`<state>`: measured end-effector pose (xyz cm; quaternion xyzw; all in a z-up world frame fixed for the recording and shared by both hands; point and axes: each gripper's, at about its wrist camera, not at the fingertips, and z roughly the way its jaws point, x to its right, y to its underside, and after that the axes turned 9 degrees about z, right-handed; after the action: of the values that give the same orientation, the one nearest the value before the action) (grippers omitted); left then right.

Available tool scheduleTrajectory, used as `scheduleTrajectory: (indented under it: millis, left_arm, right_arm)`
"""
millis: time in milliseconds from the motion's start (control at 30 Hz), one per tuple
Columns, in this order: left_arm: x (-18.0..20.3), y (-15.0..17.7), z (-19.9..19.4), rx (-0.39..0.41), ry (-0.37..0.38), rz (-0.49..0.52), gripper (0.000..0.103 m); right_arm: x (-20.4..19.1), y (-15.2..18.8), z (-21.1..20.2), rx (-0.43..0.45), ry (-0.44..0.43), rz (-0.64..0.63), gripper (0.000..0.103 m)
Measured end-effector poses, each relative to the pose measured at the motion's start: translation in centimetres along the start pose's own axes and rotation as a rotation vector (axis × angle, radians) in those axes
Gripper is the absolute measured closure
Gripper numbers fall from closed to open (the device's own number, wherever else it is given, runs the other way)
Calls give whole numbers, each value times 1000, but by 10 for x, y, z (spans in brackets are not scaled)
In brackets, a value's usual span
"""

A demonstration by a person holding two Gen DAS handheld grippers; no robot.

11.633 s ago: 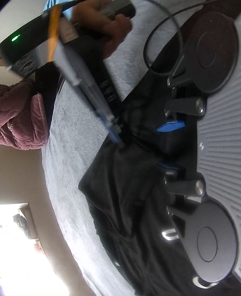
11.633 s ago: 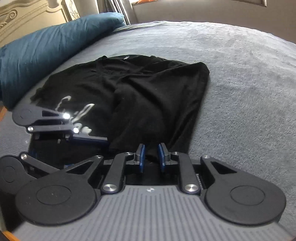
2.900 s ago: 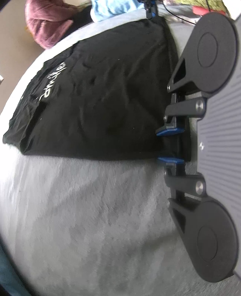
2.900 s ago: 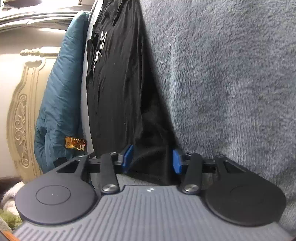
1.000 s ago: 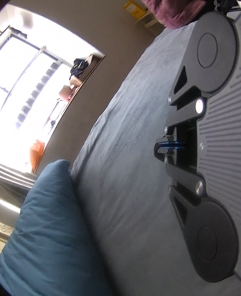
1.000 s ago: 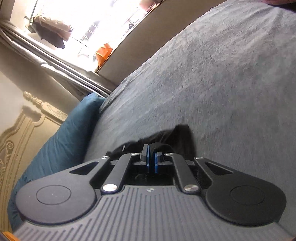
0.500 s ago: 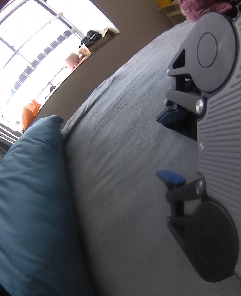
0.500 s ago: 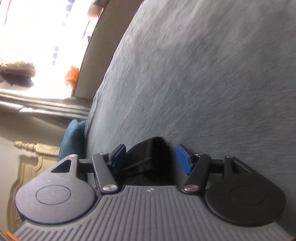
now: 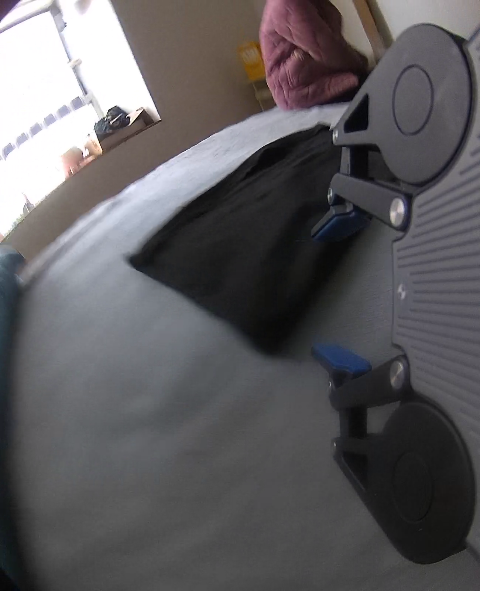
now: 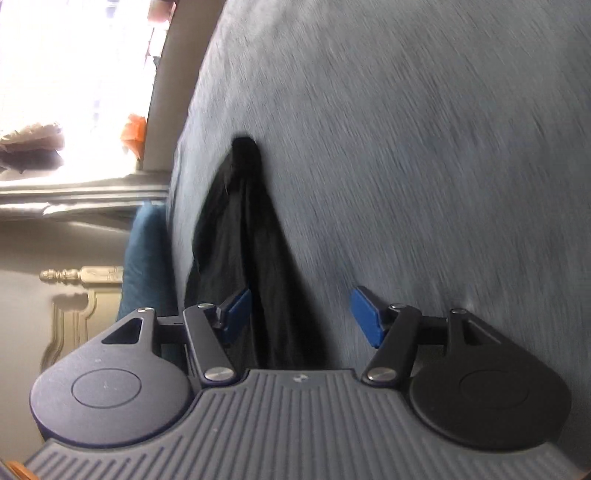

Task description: Fold clothes

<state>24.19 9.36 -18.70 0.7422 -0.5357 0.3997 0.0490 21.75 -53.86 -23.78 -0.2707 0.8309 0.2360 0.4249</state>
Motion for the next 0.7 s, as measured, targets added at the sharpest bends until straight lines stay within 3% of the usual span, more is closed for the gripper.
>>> scheduleTrajectory:
  millis: [67,233,300,400,533,633,667,700]
  left_arm:
    - [-6,7,12,-3,33,-58,40]
    - [-15,0,38,115,99,-181,42]
    - [-17,-4,48,152,111,-220,53]
    - [-12,-8,62,184,71,-228,68]
    - [-9,-9,71,221,58,-251,75]
    - [-9,-11,79,233,33,-263,88]
    - [-8,-8,78,239,19,-261,92]
    - [-7,-4,73,248,3,-251,94]
  right_arm:
    - [4,12,1,-30,5,11,43]
    - [11,33,11,-56,2,12,42]
    - [6,31,24,-51,-13,3,42]
    - [-8,24,41,-40,-29,-34,43]
    - [-25,15,60,-1,-40,-89,48]
    - [-28,9,68,40,-30,-106,75]
    - [-26,7,71,49,-19,-102,92]
    - [-26,7,72,61,-15,-110,97]
